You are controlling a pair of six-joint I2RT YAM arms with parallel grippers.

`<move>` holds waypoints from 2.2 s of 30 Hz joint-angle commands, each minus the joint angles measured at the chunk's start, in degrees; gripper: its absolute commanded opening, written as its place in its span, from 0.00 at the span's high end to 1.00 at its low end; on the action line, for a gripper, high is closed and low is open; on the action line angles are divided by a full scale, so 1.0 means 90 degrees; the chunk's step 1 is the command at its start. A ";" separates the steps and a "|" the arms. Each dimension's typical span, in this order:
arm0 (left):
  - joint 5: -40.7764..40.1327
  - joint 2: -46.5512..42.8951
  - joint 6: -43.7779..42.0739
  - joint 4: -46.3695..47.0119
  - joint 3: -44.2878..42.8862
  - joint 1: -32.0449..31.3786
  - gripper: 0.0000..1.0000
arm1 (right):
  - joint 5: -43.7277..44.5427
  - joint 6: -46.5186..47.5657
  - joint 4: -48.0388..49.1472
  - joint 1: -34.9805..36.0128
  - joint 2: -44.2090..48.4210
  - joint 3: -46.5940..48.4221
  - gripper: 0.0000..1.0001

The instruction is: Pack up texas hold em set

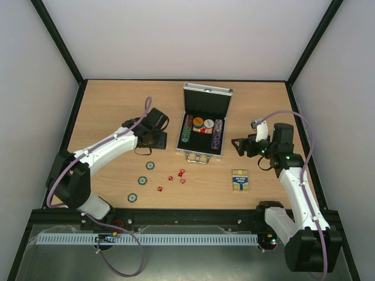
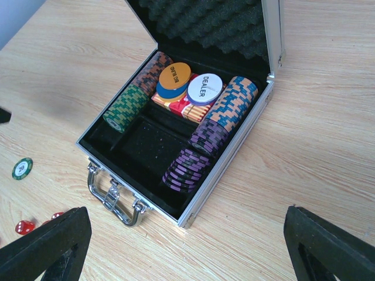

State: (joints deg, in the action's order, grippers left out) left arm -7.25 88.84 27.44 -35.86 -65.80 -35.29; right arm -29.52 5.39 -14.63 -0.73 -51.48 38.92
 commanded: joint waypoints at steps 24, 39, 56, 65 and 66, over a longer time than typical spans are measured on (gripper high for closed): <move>0.0741 0.1125 -0.0656 -0.1088 0.0718 0.0437 0.43 | -0.0068 0.0123 0.0010 -0.0026 0.0142 -0.0010 0.09; 0.0842 0.1476 -0.0705 -0.0997 0.0755 0.0440 0.47 | -0.0069 0.0153 -0.0015 -0.0027 0.0144 0.0002 0.09; 0.0771 0.1295 -0.0685 -0.1074 0.0818 0.0416 0.61 | -0.0058 0.0163 -0.0024 -0.0026 0.0125 -0.0011 0.09; 0.0830 0.0707 -0.0560 -0.1035 0.0559 0.0380 0.63 | -0.0086 0.0164 -0.0020 -0.0026 0.0120 0.0001 0.09; 0.0889 0.0652 -0.0530 -0.0921 0.0515 0.0352 0.63 | -0.0089 0.0163 -0.0024 -0.0026 0.0123 0.0000 0.09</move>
State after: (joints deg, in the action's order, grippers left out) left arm -0.01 98.00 21.47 -44.38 -59.09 -31.81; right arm -29.52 6.24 -14.66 -0.75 -50.87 38.92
